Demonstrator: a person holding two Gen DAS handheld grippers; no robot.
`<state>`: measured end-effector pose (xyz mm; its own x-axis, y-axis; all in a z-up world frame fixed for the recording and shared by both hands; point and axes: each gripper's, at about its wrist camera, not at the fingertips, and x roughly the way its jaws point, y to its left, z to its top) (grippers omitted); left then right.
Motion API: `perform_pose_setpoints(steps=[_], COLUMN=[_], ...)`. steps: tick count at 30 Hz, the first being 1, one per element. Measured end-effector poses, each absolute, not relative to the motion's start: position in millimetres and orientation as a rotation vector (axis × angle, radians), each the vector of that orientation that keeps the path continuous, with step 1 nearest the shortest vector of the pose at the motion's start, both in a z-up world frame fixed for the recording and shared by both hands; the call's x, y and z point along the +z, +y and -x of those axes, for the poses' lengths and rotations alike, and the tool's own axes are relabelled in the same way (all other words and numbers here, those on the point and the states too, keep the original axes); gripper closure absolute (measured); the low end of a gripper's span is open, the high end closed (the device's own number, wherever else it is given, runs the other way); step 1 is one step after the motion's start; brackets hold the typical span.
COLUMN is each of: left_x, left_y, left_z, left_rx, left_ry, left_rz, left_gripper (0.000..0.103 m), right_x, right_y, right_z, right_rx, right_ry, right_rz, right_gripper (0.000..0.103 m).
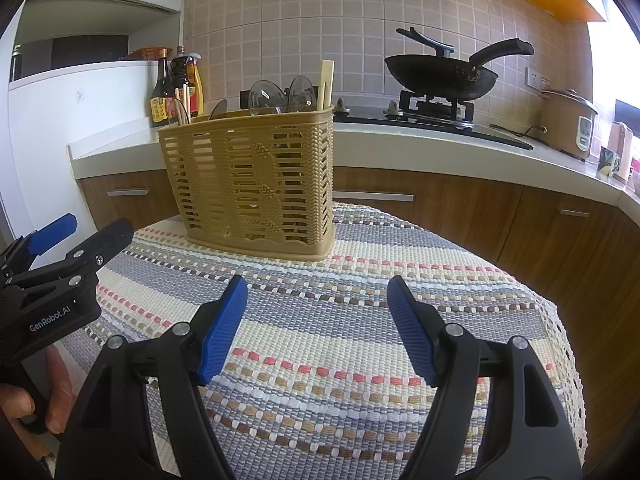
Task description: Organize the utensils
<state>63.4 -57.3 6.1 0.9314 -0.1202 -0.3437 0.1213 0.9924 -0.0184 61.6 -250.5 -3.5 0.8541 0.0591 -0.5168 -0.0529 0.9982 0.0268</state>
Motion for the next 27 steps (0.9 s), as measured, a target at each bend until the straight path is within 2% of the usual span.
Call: perform_pose_setpoints(steps=[27], left_x=[5.7], left_y=[-59.7], left_z=[-64.1], left_rx=[-0.126], left_ry=[0.360], left_rz=[-0.010], left_gripper=[0.008], right_x=[-3.1], right_y=[-248.9], right_z=[-61.1], right_rx=[0.070], right_ry=[0.541], right_rz=[-0.003], right_gripper=[0.035])
